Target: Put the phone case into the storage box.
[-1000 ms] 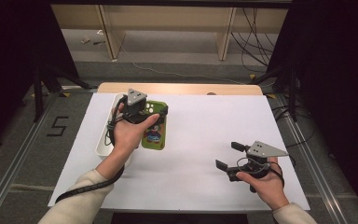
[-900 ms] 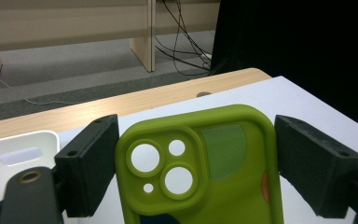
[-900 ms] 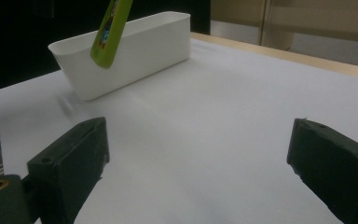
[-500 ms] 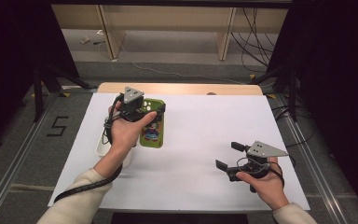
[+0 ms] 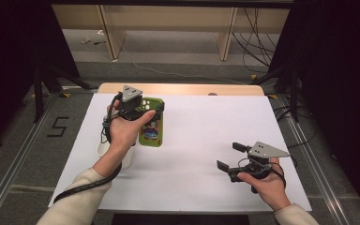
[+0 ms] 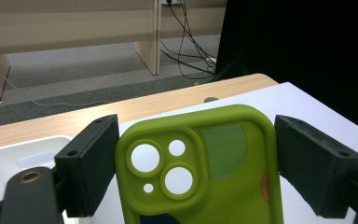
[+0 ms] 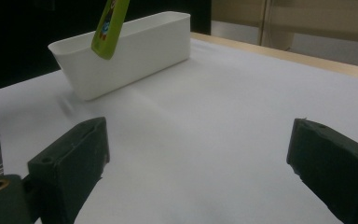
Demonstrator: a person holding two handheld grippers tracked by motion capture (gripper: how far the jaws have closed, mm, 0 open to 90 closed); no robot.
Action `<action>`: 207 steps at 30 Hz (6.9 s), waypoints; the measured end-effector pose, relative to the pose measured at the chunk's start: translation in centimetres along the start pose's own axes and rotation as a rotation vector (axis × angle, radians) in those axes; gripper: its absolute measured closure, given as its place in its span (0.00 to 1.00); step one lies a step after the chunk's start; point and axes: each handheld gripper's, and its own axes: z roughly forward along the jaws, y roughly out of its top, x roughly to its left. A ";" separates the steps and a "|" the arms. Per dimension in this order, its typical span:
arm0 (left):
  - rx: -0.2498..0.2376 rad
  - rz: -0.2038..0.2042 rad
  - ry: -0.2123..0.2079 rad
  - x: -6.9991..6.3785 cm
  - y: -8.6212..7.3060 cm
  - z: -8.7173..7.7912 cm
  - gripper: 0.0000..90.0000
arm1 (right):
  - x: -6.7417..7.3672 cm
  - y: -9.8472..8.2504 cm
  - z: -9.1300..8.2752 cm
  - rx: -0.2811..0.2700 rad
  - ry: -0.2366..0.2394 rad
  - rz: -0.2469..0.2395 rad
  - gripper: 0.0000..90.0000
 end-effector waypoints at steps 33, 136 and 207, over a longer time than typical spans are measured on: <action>-0.024 -0.019 0.036 1.7 0.8 -0.4 0.18 | 0.0 0.0 0.0 -0.002 -0.001 0.000 0.07; -0.097 -0.040 0.149 6.6 3.0 -1.6 0.18 | -2.1 0.4 1.2 -0.026 -0.030 -0.035 0.11; -0.100 -0.022 0.169 9.0 3.6 -0.6 0.18 | -2.6 0.4 1.3 -0.028 -0.047 -0.035 0.11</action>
